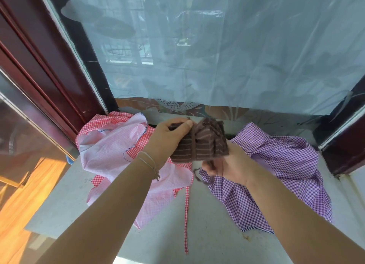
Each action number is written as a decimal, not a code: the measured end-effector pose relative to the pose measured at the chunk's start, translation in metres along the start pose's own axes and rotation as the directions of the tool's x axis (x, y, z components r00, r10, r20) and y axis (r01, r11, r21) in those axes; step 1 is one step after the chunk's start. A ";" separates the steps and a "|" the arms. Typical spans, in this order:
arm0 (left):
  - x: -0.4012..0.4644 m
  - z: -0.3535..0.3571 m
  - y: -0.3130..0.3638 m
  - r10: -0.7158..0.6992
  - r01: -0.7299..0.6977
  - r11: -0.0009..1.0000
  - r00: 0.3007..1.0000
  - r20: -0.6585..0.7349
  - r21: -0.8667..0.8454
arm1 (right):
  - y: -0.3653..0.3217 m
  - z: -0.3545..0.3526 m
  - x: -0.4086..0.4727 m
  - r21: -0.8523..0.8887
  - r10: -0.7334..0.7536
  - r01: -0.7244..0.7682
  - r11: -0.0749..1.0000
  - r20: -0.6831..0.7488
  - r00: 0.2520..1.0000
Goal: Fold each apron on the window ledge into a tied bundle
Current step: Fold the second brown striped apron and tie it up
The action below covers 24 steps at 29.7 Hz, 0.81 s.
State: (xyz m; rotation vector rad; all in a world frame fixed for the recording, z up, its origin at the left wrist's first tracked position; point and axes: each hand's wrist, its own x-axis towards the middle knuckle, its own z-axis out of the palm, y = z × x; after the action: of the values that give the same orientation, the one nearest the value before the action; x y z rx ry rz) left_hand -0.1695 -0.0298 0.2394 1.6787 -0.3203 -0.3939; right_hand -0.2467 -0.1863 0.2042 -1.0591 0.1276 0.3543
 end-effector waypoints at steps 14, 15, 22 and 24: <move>0.016 -0.001 -0.049 0.551 -0.395 0.542 0.833 0.041 0.742 | -0.017 0.020 -0.006 -0.973 -0.450 0.158 0.169 0.066 0.891; 0.010 0.002 -0.048 0.544 -0.437 0.556 0.834 0.089 0.707 | -0.024 0.016 -0.003 -0.967 -0.471 0.155 0.201 0.043 0.881; -0.006 0.010 -0.039 0.310 -0.297 0.871 0.950 0.031 0.392 | -0.020 0.007 0.014 -0.898 -0.547 0.171 0.404 -0.088 0.832; -0.006 0.009 -0.036 0.227 -0.218 0.883 0.974 0.028 0.416 | -0.011 0.005 0.015 -0.907 -0.637 0.207 0.366 -0.083 0.766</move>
State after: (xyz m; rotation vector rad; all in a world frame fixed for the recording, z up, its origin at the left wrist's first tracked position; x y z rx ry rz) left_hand -0.1797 -0.0300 0.2027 2.0354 -0.6094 -0.1373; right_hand -0.2289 -0.1836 0.2119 -2.1531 0.0376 -0.4152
